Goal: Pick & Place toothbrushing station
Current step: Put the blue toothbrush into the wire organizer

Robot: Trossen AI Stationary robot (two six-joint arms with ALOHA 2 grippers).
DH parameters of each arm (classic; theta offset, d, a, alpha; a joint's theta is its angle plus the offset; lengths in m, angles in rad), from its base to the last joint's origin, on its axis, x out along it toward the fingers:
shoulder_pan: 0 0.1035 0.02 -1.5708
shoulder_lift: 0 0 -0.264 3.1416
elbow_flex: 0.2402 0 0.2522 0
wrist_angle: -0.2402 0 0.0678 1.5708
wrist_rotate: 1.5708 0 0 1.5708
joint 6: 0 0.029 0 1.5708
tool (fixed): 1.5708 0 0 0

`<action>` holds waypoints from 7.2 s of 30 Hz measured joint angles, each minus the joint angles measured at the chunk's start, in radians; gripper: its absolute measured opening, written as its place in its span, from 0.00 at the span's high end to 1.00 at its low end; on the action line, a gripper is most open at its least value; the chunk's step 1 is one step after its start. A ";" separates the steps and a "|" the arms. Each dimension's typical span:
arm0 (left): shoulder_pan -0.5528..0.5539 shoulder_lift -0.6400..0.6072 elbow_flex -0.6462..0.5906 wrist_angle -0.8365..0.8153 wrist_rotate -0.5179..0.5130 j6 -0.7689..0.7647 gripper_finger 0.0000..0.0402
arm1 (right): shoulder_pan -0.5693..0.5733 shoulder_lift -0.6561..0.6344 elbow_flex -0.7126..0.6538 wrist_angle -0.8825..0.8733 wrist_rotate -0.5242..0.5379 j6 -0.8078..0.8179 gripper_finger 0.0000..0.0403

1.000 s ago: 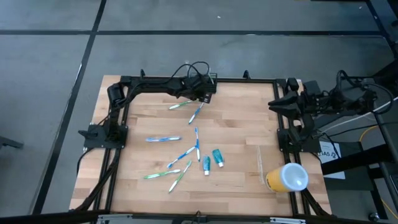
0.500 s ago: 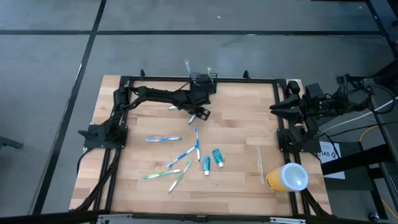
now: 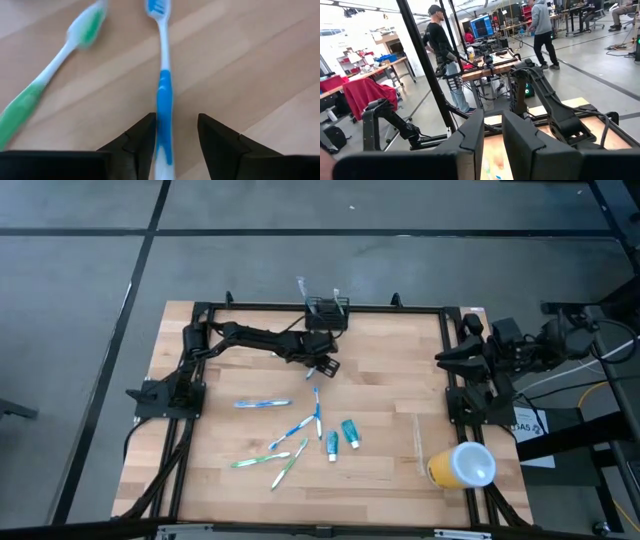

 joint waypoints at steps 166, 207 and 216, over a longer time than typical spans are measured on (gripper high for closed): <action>0.290 -0.532 -0.361 1.037 -0.120 0.509 0.97 | 0.324 0.124 0.000 0.370 0.339 -0.334 0.83; 0.431 -0.184 -0.398 1.601 0.032 0.657 0.97 | 0.329 0.121 0.000 0.488 0.400 -0.349 0.83; 0.430 -0.126 -0.398 1.583 0.034 0.646 0.97 | 0.329 0.115 0.000 0.488 0.399 -0.353 0.83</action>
